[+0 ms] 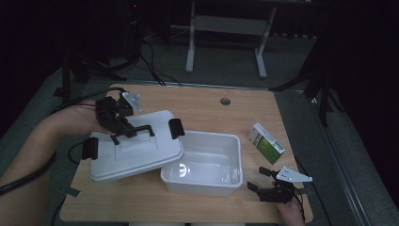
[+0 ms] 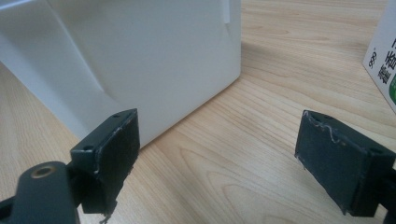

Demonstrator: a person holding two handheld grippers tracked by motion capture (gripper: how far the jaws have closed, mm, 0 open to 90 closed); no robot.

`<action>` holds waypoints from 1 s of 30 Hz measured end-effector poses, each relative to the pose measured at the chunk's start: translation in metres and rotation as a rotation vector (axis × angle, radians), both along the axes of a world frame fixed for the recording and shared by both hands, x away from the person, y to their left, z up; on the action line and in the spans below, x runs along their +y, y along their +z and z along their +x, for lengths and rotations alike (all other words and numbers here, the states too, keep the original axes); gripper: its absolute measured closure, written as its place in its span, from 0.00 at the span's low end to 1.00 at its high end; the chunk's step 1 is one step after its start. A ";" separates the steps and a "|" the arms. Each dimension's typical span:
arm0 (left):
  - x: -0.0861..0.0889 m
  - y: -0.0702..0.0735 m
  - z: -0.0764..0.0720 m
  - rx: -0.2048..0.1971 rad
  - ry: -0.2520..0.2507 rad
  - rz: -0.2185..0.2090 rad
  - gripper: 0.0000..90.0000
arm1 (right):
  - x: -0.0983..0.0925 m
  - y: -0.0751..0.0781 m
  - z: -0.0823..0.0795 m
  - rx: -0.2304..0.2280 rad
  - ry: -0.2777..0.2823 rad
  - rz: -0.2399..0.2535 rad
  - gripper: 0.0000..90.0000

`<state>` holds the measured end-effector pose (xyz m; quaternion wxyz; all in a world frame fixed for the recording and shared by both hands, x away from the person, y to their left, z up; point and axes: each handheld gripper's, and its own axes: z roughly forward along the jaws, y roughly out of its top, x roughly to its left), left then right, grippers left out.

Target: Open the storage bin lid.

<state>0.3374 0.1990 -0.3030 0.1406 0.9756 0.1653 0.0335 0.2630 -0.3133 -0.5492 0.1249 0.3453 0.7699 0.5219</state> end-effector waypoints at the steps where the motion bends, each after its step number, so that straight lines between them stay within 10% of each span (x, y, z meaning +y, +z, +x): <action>1: 0.000 0.000 0.000 0.000 0.000 0.000 0.93 | 0.000 0.000 0.000 0.000 0.000 0.000 0.15; 30: 0.075 -0.081 0.004 0.093 0.174 -0.005 0.93 | 0.002 0.000 0.000 0.002 0.000 0.000 0.15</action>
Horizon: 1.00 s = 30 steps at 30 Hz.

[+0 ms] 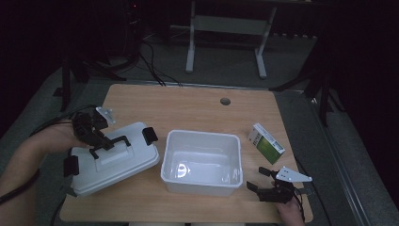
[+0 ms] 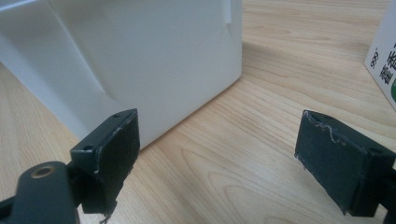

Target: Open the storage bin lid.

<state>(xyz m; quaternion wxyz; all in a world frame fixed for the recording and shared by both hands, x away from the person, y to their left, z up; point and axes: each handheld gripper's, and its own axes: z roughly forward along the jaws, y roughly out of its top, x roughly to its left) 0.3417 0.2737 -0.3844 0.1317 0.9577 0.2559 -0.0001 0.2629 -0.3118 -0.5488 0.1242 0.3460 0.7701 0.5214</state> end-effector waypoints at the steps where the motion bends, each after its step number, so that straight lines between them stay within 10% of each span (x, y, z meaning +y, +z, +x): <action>1: 0.000 -0.010 0.000 -0.004 -0.003 0.027 0.93 | 0.000 0.000 0.000 -0.001 0.000 -0.001 0.15; 14: -0.008 -0.056 0.010 0.006 -0.002 0.021 0.93 | 0.000 0.000 0.000 0.001 0.001 -0.004 0.15; 30: -0.015 -0.079 0.024 0.027 0.007 0.028 0.93 | -0.001 0.000 0.000 -0.004 0.001 -0.001 0.15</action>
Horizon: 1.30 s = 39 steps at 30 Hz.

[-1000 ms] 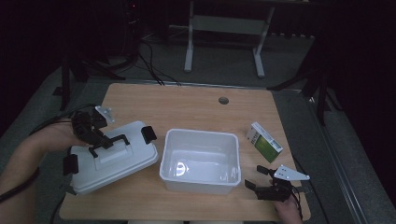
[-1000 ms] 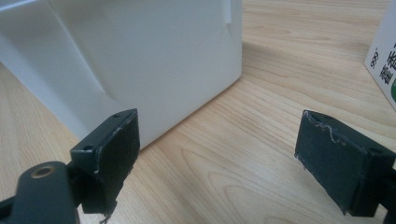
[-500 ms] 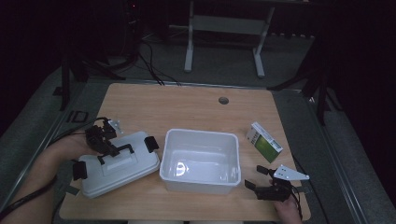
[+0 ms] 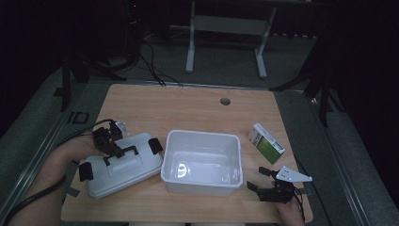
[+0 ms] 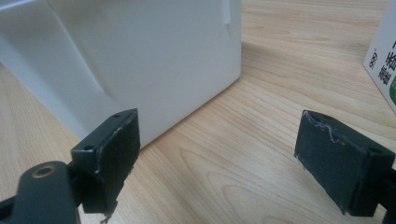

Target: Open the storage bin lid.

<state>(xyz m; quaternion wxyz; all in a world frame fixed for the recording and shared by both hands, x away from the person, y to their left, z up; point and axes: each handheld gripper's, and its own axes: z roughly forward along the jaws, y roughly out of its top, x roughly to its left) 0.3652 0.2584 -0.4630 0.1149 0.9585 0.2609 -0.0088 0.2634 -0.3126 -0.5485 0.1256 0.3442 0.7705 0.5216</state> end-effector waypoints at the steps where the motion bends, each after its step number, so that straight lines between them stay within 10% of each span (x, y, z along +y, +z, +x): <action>1: 0.000 -0.002 0.001 0.001 -0.001 0.005 0.93 | 0.000 0.000 0.000 -0.002 0.001 0.001 0.15; 18: 0.006 -0.016 0.001 -0.026 0.026 -0.029 0.92 | 0.001 0.000 0.000 0.002 0.004 -0.007 0.15; 31: 0.014 -0.016 -0.001 -0.074 0.133 0.014 0.42 | 0.000 0.001 0.000 0.001 0.002 -0.006 0.16; 39: 0.015 -0.012 -0.005 -0.083 0.134 -0.026 0.30 | -0.003 0.002 -0.001 0.005 -0.018 -0.005 0.16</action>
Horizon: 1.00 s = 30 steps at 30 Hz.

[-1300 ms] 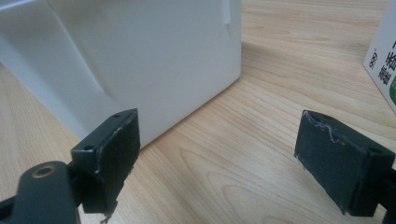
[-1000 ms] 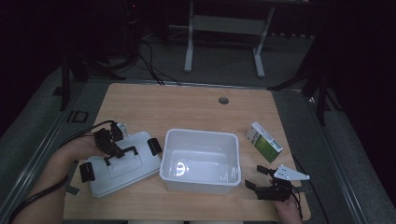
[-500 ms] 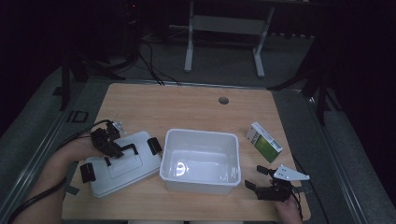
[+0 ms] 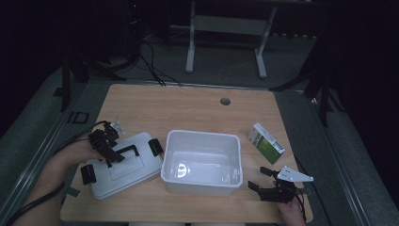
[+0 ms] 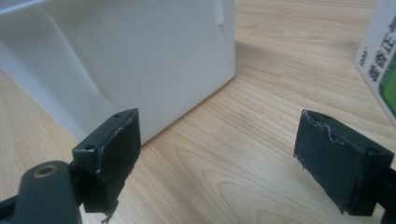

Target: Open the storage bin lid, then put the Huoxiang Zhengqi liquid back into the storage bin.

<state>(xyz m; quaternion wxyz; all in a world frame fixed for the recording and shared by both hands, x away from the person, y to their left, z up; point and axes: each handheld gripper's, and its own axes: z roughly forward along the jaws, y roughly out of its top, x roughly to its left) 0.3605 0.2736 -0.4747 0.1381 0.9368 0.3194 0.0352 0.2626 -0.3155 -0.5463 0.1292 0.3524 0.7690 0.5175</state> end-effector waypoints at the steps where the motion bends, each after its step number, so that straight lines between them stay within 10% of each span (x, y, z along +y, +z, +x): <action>1: 0.000 0.000 -0.001 -0.012 -0.004 0.006 0.30 | -0.001 0.001 -0.001 0.004 -0.005 0.008 0.16; 30: 0.011 0.002 -0.009 -0.013 0.016 -0.038 0.30 | -0.044 0.027 0.003 0.108 -0.191 -0.150 0.17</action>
